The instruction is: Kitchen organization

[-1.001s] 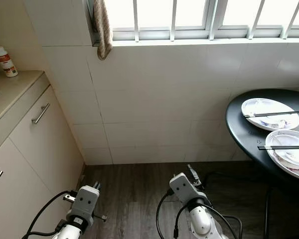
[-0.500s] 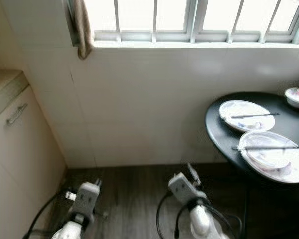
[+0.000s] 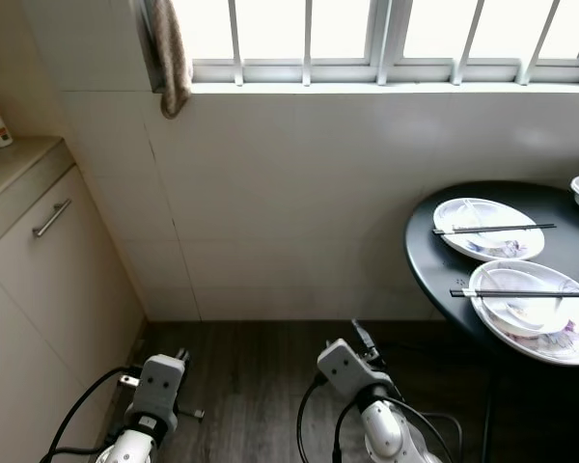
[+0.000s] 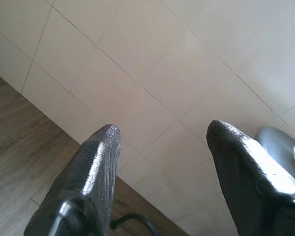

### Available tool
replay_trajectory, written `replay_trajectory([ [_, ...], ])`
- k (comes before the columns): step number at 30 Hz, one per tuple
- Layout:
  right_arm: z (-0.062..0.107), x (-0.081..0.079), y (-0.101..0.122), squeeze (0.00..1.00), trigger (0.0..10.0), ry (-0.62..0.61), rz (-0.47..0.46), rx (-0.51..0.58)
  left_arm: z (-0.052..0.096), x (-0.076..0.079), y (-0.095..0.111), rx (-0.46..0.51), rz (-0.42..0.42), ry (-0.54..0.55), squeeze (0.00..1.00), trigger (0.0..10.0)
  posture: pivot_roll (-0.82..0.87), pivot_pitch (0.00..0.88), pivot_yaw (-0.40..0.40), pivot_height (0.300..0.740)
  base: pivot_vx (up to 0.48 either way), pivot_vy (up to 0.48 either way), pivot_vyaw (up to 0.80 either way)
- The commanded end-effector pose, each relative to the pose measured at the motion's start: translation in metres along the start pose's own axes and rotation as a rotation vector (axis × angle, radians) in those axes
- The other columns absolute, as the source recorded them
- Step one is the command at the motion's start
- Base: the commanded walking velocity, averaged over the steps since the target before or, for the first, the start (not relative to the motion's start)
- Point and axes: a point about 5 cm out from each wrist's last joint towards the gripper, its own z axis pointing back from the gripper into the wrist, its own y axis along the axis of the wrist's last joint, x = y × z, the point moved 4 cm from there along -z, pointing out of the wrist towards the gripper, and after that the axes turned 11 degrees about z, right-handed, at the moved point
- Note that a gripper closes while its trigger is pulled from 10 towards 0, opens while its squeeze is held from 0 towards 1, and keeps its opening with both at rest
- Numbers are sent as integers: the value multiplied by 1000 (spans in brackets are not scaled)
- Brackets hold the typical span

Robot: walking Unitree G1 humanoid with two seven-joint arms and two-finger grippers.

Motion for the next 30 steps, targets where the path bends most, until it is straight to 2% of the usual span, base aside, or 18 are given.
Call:
replay_trajectory([
  [1,-3,2,2,0,10000,4,9,13,-2,2,0,2,7,-12,0,10000,-57,0,-16,740,480,0,0],
  [11,-3,-1,0,0,10000,28,2,9,-3,4,0,3,12,-19,0,10000,-57,0,-18,740,410,0,0],
  [14,-4,-2,-2,0,10000,30,-20,-7,-3,5,0,10,11,-27,0,10000,-54,0,-18,740,0,0,0],
  [19,-4,0,-5,0,10000,16,1,-24,-3,8,-2,-2,6,-43,0,10000,-54,0,-17,740,0,0,-353],
  [23,-5,2,0,0,10000,-1,90,8,-4,8,-4,-7,9,-48,0,10000,-54,0,-17,740,0,0,-800],
  [24,-6,3,3,0,10000,-17,164,30,-4,8,-4,-8,10,-49,0,10000,-54,0,-17,740,0,0,0],
  [26,-7,10,-2,0,10000,-73,286,0,-5,9,-4,-10,11,-51,0,10000,-54,0,-17,740,0,0,0],
  [27,-7,10,-2,0,10000,-73,286,0,-5,9,-4,-10,11,-51,0,10000,-54,0,-17,740,0,0,0],
  [30,-7,25,-17,0,10000,-155,369,-101,-5,8,-4,-10,14,-50,0,10000,-51,0,-20,740,0,0,0],
])
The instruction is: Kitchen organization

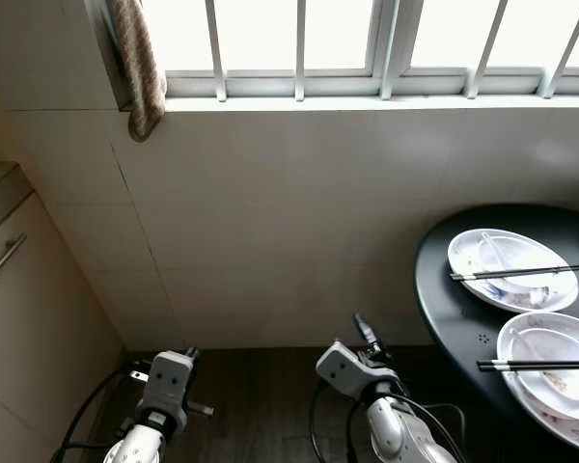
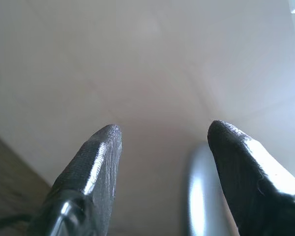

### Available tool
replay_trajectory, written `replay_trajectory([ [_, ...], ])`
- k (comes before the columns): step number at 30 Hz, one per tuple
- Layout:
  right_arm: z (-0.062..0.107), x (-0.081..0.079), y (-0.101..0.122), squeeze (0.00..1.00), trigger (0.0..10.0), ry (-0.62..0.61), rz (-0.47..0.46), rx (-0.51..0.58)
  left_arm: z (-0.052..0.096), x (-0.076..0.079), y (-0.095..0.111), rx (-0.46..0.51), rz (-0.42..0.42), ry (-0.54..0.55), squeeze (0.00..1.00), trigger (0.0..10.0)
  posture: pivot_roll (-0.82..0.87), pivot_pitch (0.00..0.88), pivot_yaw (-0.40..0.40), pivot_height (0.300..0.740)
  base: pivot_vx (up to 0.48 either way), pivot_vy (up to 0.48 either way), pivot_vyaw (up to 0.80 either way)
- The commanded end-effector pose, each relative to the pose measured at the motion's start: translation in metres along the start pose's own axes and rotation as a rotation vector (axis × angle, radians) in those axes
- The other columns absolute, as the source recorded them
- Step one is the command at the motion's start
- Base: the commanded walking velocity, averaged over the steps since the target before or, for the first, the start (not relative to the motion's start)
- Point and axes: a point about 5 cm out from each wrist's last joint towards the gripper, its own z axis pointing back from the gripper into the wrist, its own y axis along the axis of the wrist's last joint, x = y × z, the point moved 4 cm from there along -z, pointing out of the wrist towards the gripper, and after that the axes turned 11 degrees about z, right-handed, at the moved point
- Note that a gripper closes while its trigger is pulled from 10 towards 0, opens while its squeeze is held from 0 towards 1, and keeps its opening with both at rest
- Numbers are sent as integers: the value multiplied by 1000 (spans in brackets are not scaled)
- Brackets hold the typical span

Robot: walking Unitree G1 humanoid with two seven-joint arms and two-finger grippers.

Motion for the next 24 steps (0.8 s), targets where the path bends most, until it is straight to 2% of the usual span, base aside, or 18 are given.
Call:
replay_trajectory([
  [1,-1,4,-7,0,10000,-39,45,-49,1,-6,0,-2,-2,13,0,10000,-51,0,-20,740,0,0,0],
  [3,-1,6,-10,0,10000,-52,47,-72,1,-6,-1,-1,-1,14,0,10000,-51,0,-20,740,0,0,0],
  [4,-1,12,-14,0,10000,-97,83,-106,1,-7,0,0,1,16,0,10000,-49,0,-22,740,0,0,0],
  [7,-1,15,-15,0,10000,-122,106,-111,1,-7,0,1,4,18,0,10000,-48,0,-23,740,0,0,0],
  [10,-2,15,-15,0,10000,-114,59,-119,1,-7,-1,0,7,18,0,10000,-48,0,-23,740,0,0,-792],
  [14,-3,16,-14,0,10000,-123,113,-124,0,-8,-1,-2,9,17,0,10000,-47,0,-22,740,0,0,-800],
  [21,-3,11,-11,0,10000,-103,130,-111,0,-8,-1,-6,14,15,0,10000,-48,0,-21,740,0,0,-788],
  [24,-2,12,-4,0,10000,-118,175,-58,-1,-8,-1,-7,17,13,0,10000,-49,0,-22,740,0,0,-260],
])
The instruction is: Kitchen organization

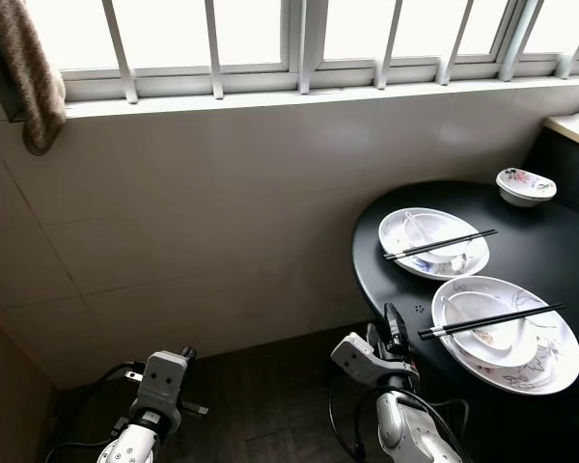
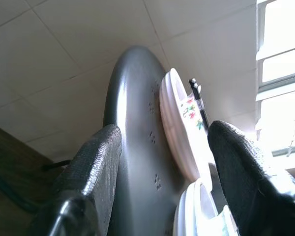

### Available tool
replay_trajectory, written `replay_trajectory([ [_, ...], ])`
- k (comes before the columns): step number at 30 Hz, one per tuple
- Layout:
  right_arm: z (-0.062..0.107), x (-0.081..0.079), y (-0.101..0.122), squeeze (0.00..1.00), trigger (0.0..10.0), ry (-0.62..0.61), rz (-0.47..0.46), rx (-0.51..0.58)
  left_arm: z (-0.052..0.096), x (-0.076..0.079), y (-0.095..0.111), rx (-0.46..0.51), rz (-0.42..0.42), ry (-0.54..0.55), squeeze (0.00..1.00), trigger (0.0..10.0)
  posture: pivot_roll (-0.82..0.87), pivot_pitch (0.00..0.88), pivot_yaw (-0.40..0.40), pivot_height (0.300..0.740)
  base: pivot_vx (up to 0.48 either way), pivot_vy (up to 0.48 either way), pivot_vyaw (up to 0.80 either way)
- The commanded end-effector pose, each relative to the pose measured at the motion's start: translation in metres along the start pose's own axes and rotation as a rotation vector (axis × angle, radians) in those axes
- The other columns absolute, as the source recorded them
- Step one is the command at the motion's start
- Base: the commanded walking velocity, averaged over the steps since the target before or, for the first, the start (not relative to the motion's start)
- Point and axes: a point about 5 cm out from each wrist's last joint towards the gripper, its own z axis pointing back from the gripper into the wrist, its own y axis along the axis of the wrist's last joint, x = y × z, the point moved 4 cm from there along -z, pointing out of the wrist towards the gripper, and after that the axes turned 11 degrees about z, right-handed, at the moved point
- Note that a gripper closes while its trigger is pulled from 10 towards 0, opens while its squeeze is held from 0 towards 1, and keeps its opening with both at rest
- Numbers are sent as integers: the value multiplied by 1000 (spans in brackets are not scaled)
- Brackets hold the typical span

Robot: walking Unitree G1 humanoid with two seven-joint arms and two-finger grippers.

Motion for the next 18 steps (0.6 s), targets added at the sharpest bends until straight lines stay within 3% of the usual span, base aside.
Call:
replay_trajectory([
  [1,-2,6,6,0,10000,-36,29,37,0,1,-2,-6,10,-5,0,10000,-49,0,-22,740,0,0,0],
  [5,-2,8,7,0,10000,-55,65,41,0,1,-2,-6,13,-6,0,10000,-49,0,-23,740,0,0,0],
  [9,-4,14,-7,0,10000,-100,113,-33,-1,2,-2,-8,20,-5,0,10000,-51,0,-24,740,0,0,0],
  [13,-4,12,-9,0,10000,-74,74,-37,-2,2,-2,-9,24,-7,0,10000,-53,0,-25,740,0,0,0],
  [18,-4,10,6,0,10000,-53,-1,33,-3,2,-2,-7,31,-8,0,10000,-55,0,-23,740,0,0,-774],
])
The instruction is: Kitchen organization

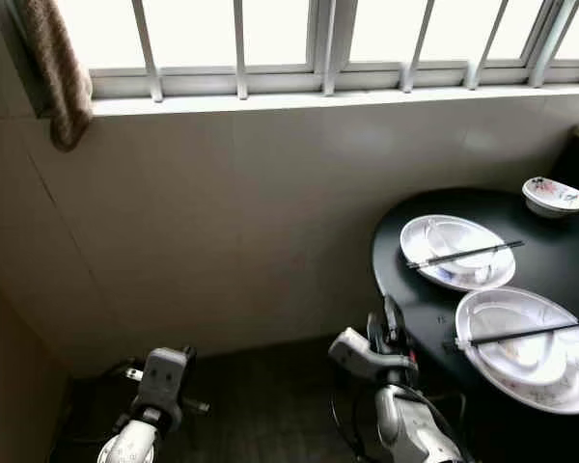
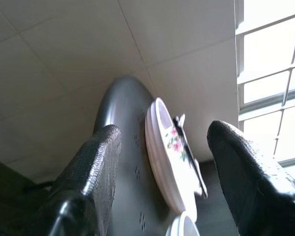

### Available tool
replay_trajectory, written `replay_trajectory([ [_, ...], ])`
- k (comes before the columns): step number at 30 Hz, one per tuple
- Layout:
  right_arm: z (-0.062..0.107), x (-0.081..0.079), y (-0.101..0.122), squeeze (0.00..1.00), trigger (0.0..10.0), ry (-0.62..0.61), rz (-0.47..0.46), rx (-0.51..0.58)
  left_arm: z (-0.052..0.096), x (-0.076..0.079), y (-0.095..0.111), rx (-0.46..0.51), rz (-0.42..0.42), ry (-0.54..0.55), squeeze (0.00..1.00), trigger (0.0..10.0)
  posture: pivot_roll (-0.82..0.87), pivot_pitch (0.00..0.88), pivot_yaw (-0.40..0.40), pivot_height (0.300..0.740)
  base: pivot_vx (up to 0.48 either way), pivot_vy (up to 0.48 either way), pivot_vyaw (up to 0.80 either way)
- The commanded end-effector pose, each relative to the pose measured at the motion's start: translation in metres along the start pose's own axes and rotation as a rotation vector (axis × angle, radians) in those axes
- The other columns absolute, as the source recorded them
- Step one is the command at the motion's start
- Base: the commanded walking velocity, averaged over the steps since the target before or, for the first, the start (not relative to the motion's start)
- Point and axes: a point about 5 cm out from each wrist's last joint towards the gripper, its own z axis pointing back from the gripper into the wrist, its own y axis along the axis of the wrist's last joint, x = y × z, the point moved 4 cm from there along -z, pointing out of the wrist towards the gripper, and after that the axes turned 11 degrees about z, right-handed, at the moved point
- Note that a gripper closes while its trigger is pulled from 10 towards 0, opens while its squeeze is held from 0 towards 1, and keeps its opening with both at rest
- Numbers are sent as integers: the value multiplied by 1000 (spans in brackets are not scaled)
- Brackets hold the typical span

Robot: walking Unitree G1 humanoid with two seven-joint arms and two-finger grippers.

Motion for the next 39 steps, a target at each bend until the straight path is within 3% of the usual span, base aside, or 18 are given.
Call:
replay_trajectory([
  [1,0,2,3,0,10000,2,-16,20,-1,2,1,9,9,-6,0,10000,-55,0,-23,740,0,0,-800],
  [3,1,2,14,0,10000,3,-29,80,-1,2,2,12,13,-5,0,10000,-56,0,-23,740,0,0,-800],
  [5,6,-4,37,0,10000,63,-111,204,-2,2,2,13,15,-4,0,10000,-57,0,-22,740,0,0,0],
  [6,6,-4,37,0,10000,63,-111,204,-2,2,2,13,15,-4,0,10000,-57,0,-22,740,0,0,0],
  [9,17,-14,61,0,10000,166,-214,340,-2,2,2,12,15,-5,0,10000,-59,0,-21,740,0,0,0],
  [12,23,-21,68,0,10000,244,-275,375,-3,2,2,11,13,-8,0,10000,-54,0,-25,740,0,0,0],
  [14,24,-28,67,0,10000,312,-329,362,-4,2,1,9,14,-8,0,10000,-54,0,-25,740,0,0,0],
  [22,19,-27,58,0,10000,316,-377,305,-5,2,0,5,16,-9,0,10000,-54,0,-23,740,0,0,0],
  [23,11,-24,45,0,10000,303,-492,190,-5,2,0,4,16,-11,0,10000,-56,0,-22,740,0,0,0],
  [25,6,-20,34,0,10000,284,-560,125,-6,2,0,2,16,-12,0,10000,-59,0,-20,740,0,0,0],
  [27,4,-18,31,0,10000,272,-543,123,-6,2,-1,2,17,-13,0,10000,-61,0,-19,740,0,0,0],
  [28,3,-15,28,0,10000,249,-466,130,-6,2,-1,1,17,-14,0,10000,-61,0,-19,740,0,0,0],
  [30,1,-7,21,0,10000,152,-139,171,-7,1,-1,1,18,-15,0,10000,-69,0,-16,740,0,0,0],
  [31,1,-7,21,0,10000,152,-139,171,-7,1,-1,1,18,-15,0,10000,-69,0,-16,740,0,0,0],
  [32,0,-2,17,0,10000,98,-20,174,-7,1,0,2,19,-16,0,10000,-71,0,-16,740,0,0,0],
  [34,-1,3,1,0,10000,53,58,107,-7,1,0,3,21,-17,0,10000,-74,0,-17,740,0,0,0],
  [36,-1,3,-6,0,10000,48,67,72,-7,1,0,3,22,-17,0,10000,-74,0,-17,740,0,0,0],
  [39,-2,13,-27,0,10000,3,150,-6,-8,1,1,5,25,-16,0,10000,-76,0,-19,740,0,0,0],
])
